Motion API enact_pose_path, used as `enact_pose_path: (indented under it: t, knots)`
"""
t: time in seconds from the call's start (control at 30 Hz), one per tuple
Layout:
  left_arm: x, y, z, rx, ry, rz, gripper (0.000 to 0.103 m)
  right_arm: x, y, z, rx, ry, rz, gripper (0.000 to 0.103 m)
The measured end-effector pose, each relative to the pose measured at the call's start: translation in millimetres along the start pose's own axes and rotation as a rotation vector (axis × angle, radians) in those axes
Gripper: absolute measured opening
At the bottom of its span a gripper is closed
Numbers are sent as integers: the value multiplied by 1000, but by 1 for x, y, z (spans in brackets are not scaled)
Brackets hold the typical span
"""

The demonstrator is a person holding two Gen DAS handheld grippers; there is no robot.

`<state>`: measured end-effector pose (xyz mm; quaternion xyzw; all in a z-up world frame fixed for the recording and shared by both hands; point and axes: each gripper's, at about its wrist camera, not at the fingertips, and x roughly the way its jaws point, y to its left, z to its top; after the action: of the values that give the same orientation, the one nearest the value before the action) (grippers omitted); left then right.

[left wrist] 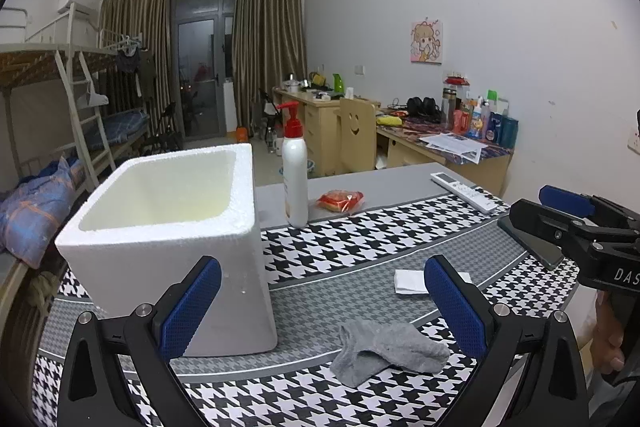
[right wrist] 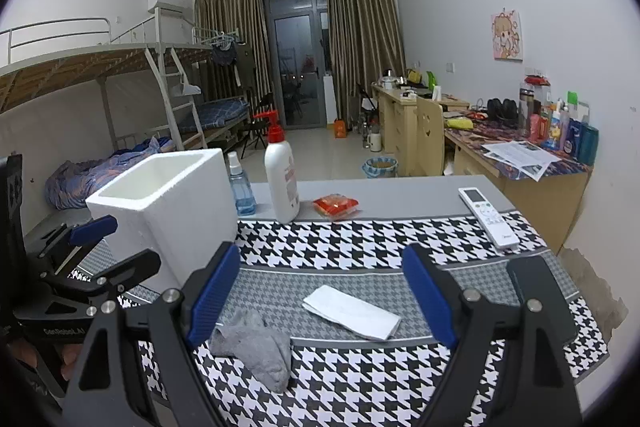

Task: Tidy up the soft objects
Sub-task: 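Lower the left tool over the gray sock while the right tool approaches the white cloth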

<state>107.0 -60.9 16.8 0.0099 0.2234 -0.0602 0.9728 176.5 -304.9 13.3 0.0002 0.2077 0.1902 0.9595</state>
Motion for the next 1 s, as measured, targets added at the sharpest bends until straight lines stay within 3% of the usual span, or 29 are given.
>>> enact_pose_path:
  t: [1.0]
  knots:
    - [30,-22,-24,26,114,-53,102,19,-14,-30,23,105,-7,86]
